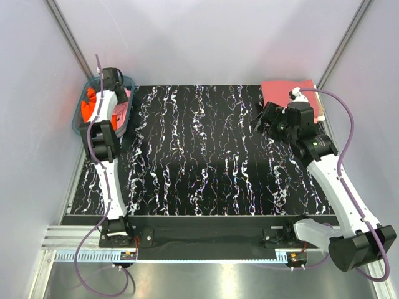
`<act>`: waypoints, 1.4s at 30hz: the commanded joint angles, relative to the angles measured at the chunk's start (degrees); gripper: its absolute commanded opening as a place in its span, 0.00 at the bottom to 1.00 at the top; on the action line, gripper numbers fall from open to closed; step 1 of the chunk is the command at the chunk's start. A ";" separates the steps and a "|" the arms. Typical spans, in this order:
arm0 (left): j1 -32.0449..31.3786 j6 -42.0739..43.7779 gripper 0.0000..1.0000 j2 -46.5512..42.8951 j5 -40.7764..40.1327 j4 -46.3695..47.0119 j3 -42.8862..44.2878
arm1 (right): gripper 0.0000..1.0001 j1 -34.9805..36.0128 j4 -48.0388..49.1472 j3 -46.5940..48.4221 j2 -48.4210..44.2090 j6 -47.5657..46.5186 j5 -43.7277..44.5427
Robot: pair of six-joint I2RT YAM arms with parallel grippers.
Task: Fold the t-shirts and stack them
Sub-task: Grab the tshirt from the pile, then move the tshirt to the center of the board
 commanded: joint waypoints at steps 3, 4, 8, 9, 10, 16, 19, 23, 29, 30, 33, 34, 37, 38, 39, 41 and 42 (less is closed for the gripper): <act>1.83 0.36 0.66 0.33 -0.35 2.20 3.55 | 0.98 -0.01 3.08 2.15 1.11 -0.51 1.93; 1.83 0.45 0.70 0.33 -1.05 2.20 2.76 | 0.98 -0.01 3.26 2.23 1.29 -0.16 1.93; 2.45 0.01 0.58 0.77 0.79 2.11 2.41 | 0.98 -0.01 3.70 2.59 1.12 -0.07 2.01; 2.45 0.01 0.53 0.77 1.57 2.20 2.49 | 0.98 -0.01 3.79 2.59 1.12 -0.07 2.28; 2.53 0.10 0.47 0.95 2.10 2.29 2.84 | 0.98 -0.10 3.88 2.59 1.29 -0.24 2.54; 2.53 -1.13 0.02 -3.87 10.54 2.47 3.98 | 0.98 -0.10 3.88 3.20 0.68 -0.60 2.28; 2.54 -2.71 0.00 -9.67 18.70 4.22 8.35 | 0.98 -0.10 3.79 2.50 -0.37 -0.86 -0.17; 2.54 -7.70 0.00 -17.82 29.23 7.10 13.22 | 0.98 -0.10 3.79 0.48 -2.75 -0.07 -0.71; 2.54 -20.17 0.00 -35.75 44.43 25.09 2.59 | 0.99 -0.10 1.95 -0.92 -7.31 0.37 -2.20; 2.45 -22.20 0.00 -37.62 45.95 26.71 1.71 | 0.99 -0.10 1.68 -1.19 -8.02 0.46 -2.12; 2.45 -31.43 0.00 -43.51 53.14 33.38 -1.45 | 0.99 -0.10 0.80 -1.81 -10.92 0.89 -1.24; 2.27 -36.67 0.00 -46.31 54.91 38.36 -5.03 | 0.99 -0.10 0.45 -1.98 -12.14 0.90 0.33; 1.75 -45.57 0.00 -52.20 60.02 44.89 -16.34 | 1.00 -0.10 -1.47 -1.81 -13.38 1.51 2.27; 1.48 -46.47 0.00 -54.05 62.12 45.70 -20.06 | 1.00 -0.10 -2.18 -1.72 -13.47 1.86 2.71; 0.44 -46.74 0.00 -55.81 63.18 46.40 -24.19 | 1.00 -0.10 -2.80 -1.72 -13.65 2.65 2.98; -0.71 -45.70 0.00 -62.48 64.07 46.24 -38.24 | 0.99 -0.01 -4.90 -1.81 -13.56 3.09 2.63; -2.72 -44.74 0.00 -65.03 63.38 46.06 -43.60 | 0.98 -0.01 -5.52 -1.98 -13.48 3.62 2.46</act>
